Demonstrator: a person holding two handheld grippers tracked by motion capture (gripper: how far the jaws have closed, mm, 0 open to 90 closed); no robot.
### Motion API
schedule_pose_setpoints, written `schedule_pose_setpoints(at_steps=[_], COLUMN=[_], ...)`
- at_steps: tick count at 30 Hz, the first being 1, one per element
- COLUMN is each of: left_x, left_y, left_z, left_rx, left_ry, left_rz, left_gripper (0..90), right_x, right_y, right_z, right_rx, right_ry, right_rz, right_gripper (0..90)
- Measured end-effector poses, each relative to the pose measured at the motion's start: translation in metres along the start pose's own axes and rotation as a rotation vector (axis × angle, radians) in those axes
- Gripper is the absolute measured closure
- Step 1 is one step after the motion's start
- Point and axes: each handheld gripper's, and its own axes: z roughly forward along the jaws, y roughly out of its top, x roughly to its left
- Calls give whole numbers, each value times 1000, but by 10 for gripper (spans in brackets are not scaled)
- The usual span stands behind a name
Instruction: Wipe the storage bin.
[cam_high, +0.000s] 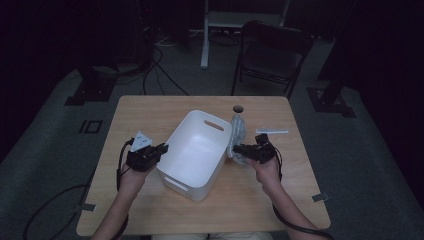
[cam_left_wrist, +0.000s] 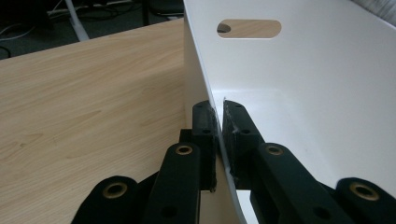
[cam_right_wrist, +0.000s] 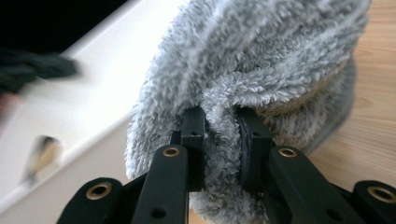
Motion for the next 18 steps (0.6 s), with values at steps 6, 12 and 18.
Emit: schedule_pose_setpoints(at_steps=[6, 12, 18], left_x=[0, -1, -2], left_y=[0, 0, 1], left_z=[0, 1, 2], left_rx=[-1, 1, -1], left_ry=[-5, -3, 2], left_rz=[5, 10, 11], left_gripper=[842, 843, 841], right_x=[9, 10, 1], right_y=[2, -3, -9], right_z=[-2, 6, 19], right_rx=[-18, 2, 37], right_ry=[-18, -104, -138], right_rz=[-17, -79, -67], right_gripper=[759, 758, 758])
